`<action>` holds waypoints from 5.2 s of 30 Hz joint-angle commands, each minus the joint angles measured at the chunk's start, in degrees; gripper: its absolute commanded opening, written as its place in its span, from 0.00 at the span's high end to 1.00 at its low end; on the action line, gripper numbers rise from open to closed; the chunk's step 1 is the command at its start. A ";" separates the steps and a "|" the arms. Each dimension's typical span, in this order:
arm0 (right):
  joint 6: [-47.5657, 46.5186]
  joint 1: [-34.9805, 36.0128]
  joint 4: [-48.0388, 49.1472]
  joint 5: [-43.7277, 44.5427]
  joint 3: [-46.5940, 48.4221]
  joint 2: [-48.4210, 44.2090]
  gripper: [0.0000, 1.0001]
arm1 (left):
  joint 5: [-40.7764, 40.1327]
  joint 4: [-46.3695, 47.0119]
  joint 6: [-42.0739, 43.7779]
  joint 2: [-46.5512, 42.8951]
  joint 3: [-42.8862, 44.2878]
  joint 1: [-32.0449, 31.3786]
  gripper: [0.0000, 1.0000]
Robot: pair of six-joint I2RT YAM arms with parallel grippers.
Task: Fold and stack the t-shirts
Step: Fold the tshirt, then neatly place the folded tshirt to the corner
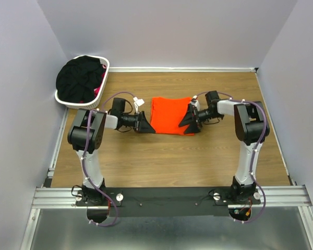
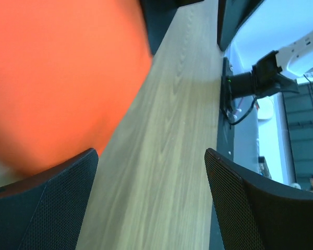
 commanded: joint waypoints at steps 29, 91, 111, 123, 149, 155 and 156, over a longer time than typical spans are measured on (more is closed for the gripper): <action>-2.38 20.09 -11.38 73.13 27.11 2.67 0.00 | -56.76 -37.28 22.96 -41.77 18.16 6.71 0.02; -37.98 -25.43 -13.31 53.26 44.62 2.34 0.00 | -47.97 -44.83 30.69 -32.98 24.22 7.24 0.02; -25.58 -29.30 -15.07 59.33 25.70 1.61 0.00 | -48.85 -52.22 33.15 -29.91 30.90 7.32 0.02; -32.34 -33.43 -15.07 60.47 31.14 11.45 0.00 | -49.38 -52.30 33.50 -29.29 30.20 7.32 0.02; -40.87 -33.70 -15.07 62.32 48.03 21.93 0.00 | -48.85 -51.78 34.30 -27.45 30.11 7.50 0.02; -41.49 -33.70 -15.16 60.65 41.53 9.29 0.00 | -44.82 -50.11 32.54 -28.41 32.30 8.64 0.02; -41.58 -33.70 -15.16 59.95 40.48 6.83 0.00 | -43.85 -49.85 32.28 -28.59 32.74 8.90 0.02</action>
